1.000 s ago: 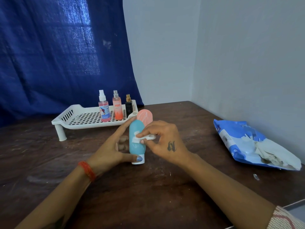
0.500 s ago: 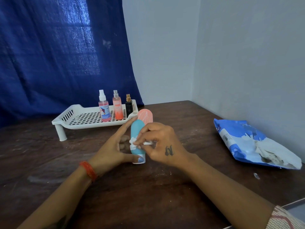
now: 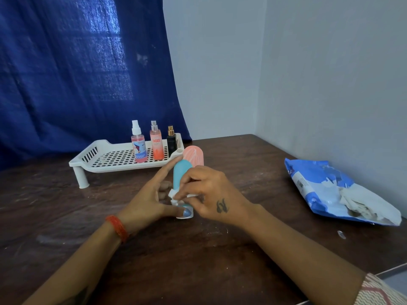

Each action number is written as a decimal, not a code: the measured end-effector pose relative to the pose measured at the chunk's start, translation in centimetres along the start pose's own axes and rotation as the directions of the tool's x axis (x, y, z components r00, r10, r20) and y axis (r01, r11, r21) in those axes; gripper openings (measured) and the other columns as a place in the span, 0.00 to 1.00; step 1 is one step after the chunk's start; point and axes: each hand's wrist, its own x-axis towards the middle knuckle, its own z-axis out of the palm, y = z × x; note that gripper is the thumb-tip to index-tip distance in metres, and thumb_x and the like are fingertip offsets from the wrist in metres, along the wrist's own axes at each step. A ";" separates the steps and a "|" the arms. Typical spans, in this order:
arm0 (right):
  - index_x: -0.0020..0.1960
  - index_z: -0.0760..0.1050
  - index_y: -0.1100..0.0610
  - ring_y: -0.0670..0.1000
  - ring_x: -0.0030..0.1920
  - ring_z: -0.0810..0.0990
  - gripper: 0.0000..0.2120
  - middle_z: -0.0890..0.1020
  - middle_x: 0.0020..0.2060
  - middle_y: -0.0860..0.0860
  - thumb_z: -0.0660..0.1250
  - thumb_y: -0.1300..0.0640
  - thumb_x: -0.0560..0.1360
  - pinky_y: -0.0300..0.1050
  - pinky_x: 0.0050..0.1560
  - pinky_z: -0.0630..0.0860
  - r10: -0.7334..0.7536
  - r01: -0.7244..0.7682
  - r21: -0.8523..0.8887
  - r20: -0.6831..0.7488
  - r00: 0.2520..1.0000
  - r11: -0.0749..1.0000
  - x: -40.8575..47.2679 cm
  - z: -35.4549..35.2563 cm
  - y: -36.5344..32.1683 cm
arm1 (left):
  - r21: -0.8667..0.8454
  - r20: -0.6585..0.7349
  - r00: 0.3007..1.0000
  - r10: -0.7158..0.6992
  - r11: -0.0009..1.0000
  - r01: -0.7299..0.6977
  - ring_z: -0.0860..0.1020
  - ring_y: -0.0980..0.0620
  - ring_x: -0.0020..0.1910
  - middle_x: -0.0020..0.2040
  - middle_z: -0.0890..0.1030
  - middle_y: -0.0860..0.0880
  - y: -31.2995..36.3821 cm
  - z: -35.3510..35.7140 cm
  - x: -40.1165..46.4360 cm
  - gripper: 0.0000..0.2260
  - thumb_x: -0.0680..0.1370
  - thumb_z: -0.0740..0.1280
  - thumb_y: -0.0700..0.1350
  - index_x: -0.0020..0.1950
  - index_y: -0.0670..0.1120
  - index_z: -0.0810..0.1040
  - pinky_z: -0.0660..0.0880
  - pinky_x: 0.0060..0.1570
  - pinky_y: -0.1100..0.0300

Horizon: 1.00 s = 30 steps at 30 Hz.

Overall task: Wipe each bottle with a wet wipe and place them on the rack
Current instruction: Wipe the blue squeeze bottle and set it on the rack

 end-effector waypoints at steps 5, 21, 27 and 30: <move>0.43 0.83 0.59 0.44 0.43 0.78 0.07 0.81 0.41 0.52 0.71 0.67 0.66 0.31 0.48 0.73 0.043 -0.044 0.033 0.041 0.998 0.998 -0.2 -0.8 0.6 | -0.010 0.003 1.000 0.001 1.000 -0.001 0.82 0.46 0.51 0.54 0.82 0.44 0.2 0.1 -0.1 0.48 0.64 0.75 0.28 0.73 0.62 0.58 0.80 0.50 0.54; 0.43 0.83 0.58 0.48 0.45 0.77 0.08 0.81 0.41 0.53 0.72 0.67 0.66 0.43 0.48 0.77 -0.028 0.025 0.030 0.079 0.997 0.999 0.0 -0.2 -0.1 | -0.020 0.025 1.000 0.009 1.000 -0.009 0.82 0.47 0.52 0.57 0.80 0.45 -0.1 -0.2 0.1 0.49 0.63 0.75 0.29 0.71 0.65 0.59 0.80 0.45 0.57; 0.42 0.83 0.58 0.45 0.41 0.78 0.07 0.82 0.39 0.52 0.73 0.66 0.65 0.31 0.45 0.72 0.064 -0.066 -0.029 -0.074 0.995 0.997 -0.4 -0.7 1.3 | -0.014 0.004 1.000 0.004 1.000 -0.004 0.82 0.47 0.52 0.55 0.82 0.44 -0.2 0.0 0.0 0.49 0.63 0.76 0.29 0.72 0.63 0.59 0.80 0.49 0.54; 0.46 0.83 0.60 0.47 0.44 0.78 0.06 0.82 0.43 0.54 0.71 0.62 0.70 0.30 0.49 0.71 0.090 -0.116 -0.103 -0.227 0.970 0.988 -0.4 0.0 1.4 | -0.002 0.013 1.000 -0.002 1.000 0.002 0.81 0.48 0.54 0.58 0.80 0.46 -0.1 0.0 0.1 0.49 0.62 0.77 0.31 0.72 0.64 0.58 0.80 0.51 0.53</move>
